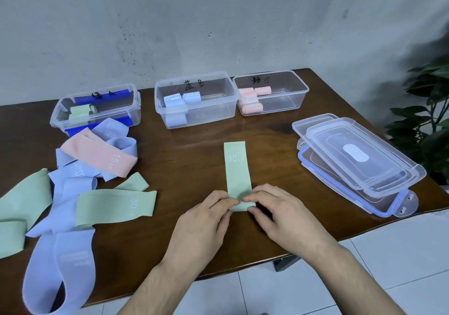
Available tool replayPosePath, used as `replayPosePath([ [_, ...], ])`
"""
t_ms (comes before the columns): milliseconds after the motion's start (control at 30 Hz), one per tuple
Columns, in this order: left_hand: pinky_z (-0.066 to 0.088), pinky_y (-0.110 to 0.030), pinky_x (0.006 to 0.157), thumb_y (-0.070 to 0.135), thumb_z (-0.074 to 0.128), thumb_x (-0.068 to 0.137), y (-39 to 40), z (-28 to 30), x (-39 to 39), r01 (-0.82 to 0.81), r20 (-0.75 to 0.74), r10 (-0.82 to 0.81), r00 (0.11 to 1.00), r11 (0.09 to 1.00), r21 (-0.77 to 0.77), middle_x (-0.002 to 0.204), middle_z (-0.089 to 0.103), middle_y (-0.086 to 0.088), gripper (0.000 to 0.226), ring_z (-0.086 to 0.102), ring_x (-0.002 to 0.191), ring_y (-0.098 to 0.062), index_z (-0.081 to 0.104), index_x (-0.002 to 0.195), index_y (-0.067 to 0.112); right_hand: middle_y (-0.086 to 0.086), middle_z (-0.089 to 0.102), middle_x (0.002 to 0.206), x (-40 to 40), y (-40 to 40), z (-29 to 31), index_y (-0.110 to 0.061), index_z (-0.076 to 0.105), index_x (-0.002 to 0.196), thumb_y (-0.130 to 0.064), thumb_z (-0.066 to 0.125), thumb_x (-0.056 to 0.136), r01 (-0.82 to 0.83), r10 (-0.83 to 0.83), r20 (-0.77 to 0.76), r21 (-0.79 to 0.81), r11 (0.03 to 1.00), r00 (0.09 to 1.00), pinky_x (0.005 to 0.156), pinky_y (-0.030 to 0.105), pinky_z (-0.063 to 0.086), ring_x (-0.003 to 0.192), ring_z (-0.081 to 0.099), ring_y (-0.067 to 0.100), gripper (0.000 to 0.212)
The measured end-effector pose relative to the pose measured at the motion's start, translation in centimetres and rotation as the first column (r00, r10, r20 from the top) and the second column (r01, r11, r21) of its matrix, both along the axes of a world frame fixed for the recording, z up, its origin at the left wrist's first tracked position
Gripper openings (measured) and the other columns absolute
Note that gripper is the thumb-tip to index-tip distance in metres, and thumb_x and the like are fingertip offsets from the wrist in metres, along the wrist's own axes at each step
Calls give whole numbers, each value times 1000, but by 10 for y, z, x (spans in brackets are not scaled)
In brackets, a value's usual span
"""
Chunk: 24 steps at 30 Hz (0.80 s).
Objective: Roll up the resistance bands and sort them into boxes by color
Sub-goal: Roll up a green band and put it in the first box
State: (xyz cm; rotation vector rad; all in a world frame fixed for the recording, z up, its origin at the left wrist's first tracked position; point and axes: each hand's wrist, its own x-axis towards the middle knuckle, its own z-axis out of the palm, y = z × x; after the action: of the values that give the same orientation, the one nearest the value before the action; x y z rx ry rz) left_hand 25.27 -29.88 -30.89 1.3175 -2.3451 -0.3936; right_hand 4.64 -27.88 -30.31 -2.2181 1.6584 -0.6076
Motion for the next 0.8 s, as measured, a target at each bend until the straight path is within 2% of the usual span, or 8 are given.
replayPosePath([
  [133, 47, -9, 70, 30, 54, 99, -6, 4, -1, 17, 56, -17, 998, 1000, 2, 123, 53, 20, 27, 63, 89, -5, 62, 125, 32, -19, 54, 127, 0, -1, 1, -31, 61, 132, -33, 61, 97, -9, 8, -52, -21, 1000, 999, 96, 17, 45, 110, 49, 3, 35],
  [267, 41, -6, 72, 36, 43, 103, -10, 6, -1, 13, 60, -14, 998, 1000, 21, 132, 46, 22, 34, 59, 98, -6, 54, 135, 35, -19, 54, 124, 1, -3, -1, -31, 62, 126, -30, 66, 94, -7, 6, -41, -23, 1000, 999, 94, 16, 46, 107, 49, 2, 32],
  [433, 50, -11, 67, 31, 54, 99, -8, 1, 1, -6, 5, 6, 1000, 1000, 10, 123, 50, 22, 27, 60, 80, -4, 62, 125, 32, -18, 58, 121, 1, -7, -2, -29, 65, 124, -28, 65, 95, 6, -7, -17, -33, 999, 1000, 95, 20, 49, 106, 53, 3, 29],
  [533, 49, -9, 65, 30, 63, 94, -6, -3, 0, -13, -2, 13, 1000, 1000, 3, 122, 52, 20, 27, 51, 69, 1, 64, 121, 31, -18, 57, 122, 0, -8, -3, -29, 65, 126, -30, 63, 97, 11, -11, -12, -29, 1000, 1000, 97, 23, 49, 108, 54, 3, 30],
  [700, 47, -11, 61, 33, 65, 93, -13, -2, -3, -21, 23, 22, 999, 999, -36, 118, 55, 20, 28, 58, 70, -4, 65, 121, 30, -20, 54, 130, 1, -10, 2, -33, 58, 136, -36, 57, 99, 9, -9, -45, 15, 1000, 999, 104, 23, 44, 116, 49, 2, 37],
  [800, 41, -7, 63, 34, 60, 96, -17, 0, -4, -14, 31, 15, 999, 1000, -21, 119, 56, 20, 27, 57, 72, -3, 64, 123, 30, -20, 54, 131, 2, -15, 7, -34, 54, 138, -38, 57, 99, -11, 13, -93, 27, 1000, 996, 104, 24, 42, 112, 46, 2, 40],
])
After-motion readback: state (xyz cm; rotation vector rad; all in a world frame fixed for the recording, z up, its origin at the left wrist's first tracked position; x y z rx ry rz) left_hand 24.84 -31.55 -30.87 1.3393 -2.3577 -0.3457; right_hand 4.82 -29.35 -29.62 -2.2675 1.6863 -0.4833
